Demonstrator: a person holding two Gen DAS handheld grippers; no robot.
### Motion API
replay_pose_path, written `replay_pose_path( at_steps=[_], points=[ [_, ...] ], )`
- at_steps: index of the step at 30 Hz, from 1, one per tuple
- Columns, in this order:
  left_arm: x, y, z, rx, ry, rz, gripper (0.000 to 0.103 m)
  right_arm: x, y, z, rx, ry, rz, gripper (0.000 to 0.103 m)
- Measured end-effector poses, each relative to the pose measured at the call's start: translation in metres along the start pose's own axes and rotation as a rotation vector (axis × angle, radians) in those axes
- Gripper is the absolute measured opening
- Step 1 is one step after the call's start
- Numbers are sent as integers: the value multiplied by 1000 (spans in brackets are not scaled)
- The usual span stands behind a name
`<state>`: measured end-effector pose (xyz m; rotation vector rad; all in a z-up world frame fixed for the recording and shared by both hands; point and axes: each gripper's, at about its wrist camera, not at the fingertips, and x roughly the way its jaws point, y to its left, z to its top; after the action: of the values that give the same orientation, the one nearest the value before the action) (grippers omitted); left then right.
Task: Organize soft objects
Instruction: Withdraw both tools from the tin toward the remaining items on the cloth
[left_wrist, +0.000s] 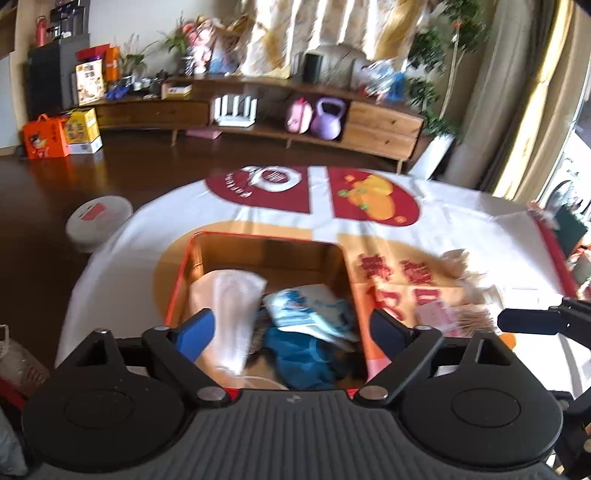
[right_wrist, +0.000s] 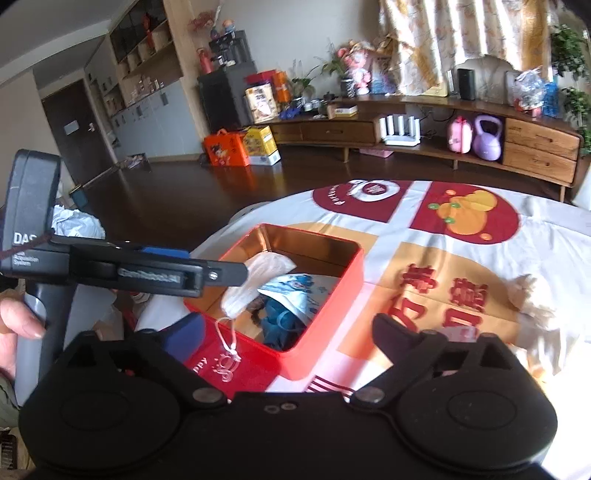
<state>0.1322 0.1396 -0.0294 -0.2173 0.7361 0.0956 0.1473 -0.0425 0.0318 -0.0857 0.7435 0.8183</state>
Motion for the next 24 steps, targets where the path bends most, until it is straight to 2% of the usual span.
replay_pose_path(
  at_steps=[1, 7, 15, 24],
  points=[
    [-2, -2, -1, -4, -6, -12, 103, -5, -2, -3, 3, -10, -9, 100],
    [-11, -24, -5, 0, -26, -88, 103, -36, -24, -17, 36, -46, -43, 101],
    [-9, -64, -16, 33, 5, -195, 103, -63, -61, -36, 68, -66, -110, 101],
    [8, -101, -29, 60, 50, -238, 103, -81, -91, -56, 65, -62, -158, 101]
  ],
)
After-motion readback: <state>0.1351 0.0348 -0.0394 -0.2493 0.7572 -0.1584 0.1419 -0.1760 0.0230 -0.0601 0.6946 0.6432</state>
